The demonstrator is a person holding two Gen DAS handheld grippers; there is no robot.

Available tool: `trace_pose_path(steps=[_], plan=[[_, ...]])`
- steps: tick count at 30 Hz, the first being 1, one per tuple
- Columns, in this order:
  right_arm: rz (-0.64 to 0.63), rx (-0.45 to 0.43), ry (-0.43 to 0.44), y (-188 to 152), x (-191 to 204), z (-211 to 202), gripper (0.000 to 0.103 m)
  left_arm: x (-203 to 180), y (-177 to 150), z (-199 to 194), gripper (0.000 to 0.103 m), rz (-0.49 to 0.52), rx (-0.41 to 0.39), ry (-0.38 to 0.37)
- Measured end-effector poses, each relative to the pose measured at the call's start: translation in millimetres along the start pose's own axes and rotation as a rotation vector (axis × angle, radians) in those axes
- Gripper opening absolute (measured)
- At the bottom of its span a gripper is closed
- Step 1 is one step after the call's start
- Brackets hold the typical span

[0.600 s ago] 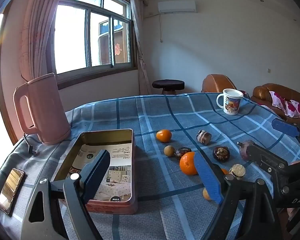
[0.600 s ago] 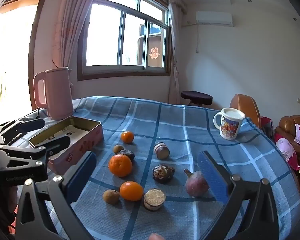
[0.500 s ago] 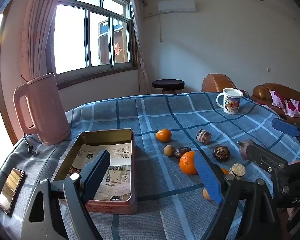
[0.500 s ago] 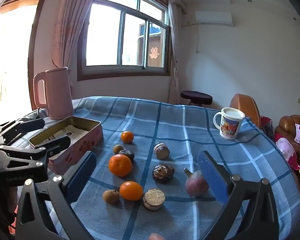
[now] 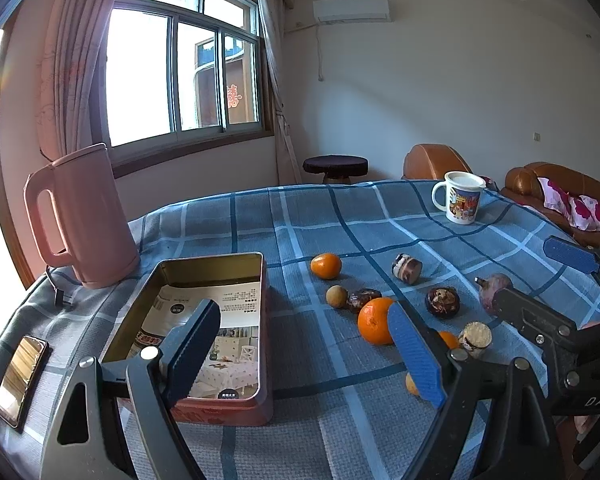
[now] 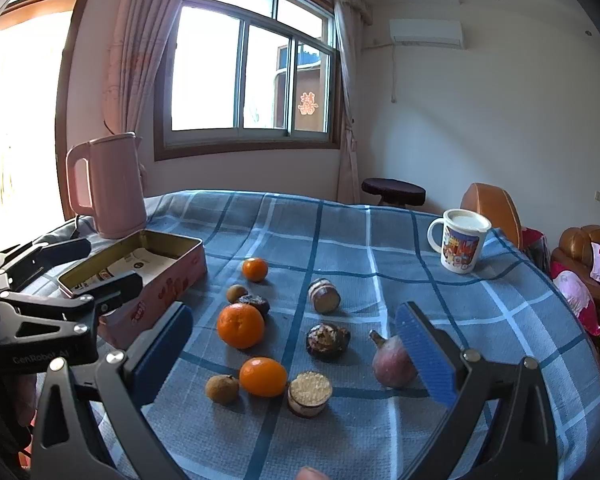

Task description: Organize fruits

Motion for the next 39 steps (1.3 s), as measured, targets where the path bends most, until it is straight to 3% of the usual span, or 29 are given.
trace_pose_path(steps=[20,29,35,39], plan=[[0.008,0.010,-0.004,-8,-4,4,0.103,-6,-5,3,0.087,0.009,-0.004,-0.001],[0.020,0.024,-0.013,-14,-12,9,0.103,-13,-8,12,0.087,0.123,-0.003,0.059],[0.028,0.030,-0.015,-23,-19,12,0.103,-19,-23,23,0.087,0.068,0.104,-0.006],[0.053,0.063,-0.010,-37,-30,21,0.102,-30,-31,35,0.087,0.071,0.119,-0.046]])
Point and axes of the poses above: each gripper's, at about its wrist camera, not at the fingertips, and z roughly the way its jaws point, x to its left, y to its top, the point moved 9 cm from there along z, roughly the way its jaws point, and after that the axes turned 9 degrees about x, right-handed, at the moved point
